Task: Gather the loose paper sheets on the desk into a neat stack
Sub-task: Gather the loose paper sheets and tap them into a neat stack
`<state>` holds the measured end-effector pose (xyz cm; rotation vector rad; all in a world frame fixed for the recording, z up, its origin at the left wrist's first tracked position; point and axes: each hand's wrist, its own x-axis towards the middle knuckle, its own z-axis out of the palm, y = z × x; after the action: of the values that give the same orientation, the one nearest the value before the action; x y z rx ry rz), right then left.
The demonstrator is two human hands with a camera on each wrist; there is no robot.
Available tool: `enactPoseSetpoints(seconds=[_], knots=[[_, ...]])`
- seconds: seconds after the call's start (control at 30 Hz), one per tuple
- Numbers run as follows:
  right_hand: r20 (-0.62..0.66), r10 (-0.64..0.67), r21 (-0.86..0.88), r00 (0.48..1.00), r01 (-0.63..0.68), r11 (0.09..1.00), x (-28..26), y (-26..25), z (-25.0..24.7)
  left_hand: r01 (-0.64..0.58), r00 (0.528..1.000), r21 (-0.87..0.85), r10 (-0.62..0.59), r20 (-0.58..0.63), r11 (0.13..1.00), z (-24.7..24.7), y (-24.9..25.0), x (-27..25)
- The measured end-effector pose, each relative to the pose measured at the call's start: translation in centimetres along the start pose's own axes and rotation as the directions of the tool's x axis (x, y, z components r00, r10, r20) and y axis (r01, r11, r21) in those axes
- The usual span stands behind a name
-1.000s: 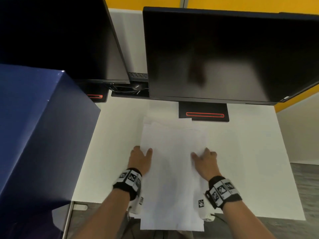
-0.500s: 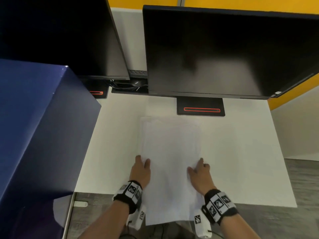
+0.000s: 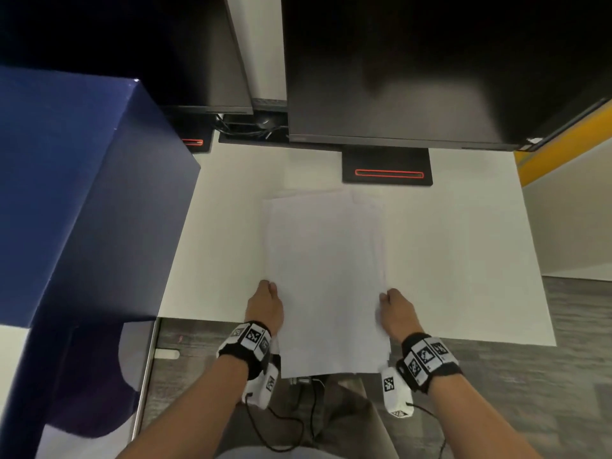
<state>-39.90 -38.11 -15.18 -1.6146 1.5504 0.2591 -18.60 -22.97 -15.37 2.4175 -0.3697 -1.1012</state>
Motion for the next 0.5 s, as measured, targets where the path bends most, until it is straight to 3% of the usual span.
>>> enactPoseSetpoints(seconds=[0.07, 0.17, 0.33, 0.5], knots=[[0.017, 0.001, 0.028, 1.000, -0.001, 1.000, -0.2, 0.0, 0.1, 0.015, 0.999, -0.082, -0.018, -0.035, 0.997, 0.7, 0.3, -0.6], [0.046, 0.040, -0.074, 0.998, -0.036, 0.997, -0.3, 0.1, -1.4, -0.023, 0.994, -0.107, 0.011, -0.106, 0.994, -0.2, -0.2, -0.5], [-0.191, 0.027, 0.024, 0.981, -0.023, 0.999, 2.8, -2.8, -3.6, -0.044, 0.967, 0.031, 0.051, -0.252, 0.999, -2.1, 2.4, 4.1], [-0.148, -0.022, 0.007, 0.989, 0.023, 1.000, 7.0, -9.5, -2.8, -0.037, 0.978, 0.228, 0.082, -0.192, 0.973, 0.2, 9.5, 8.1]])
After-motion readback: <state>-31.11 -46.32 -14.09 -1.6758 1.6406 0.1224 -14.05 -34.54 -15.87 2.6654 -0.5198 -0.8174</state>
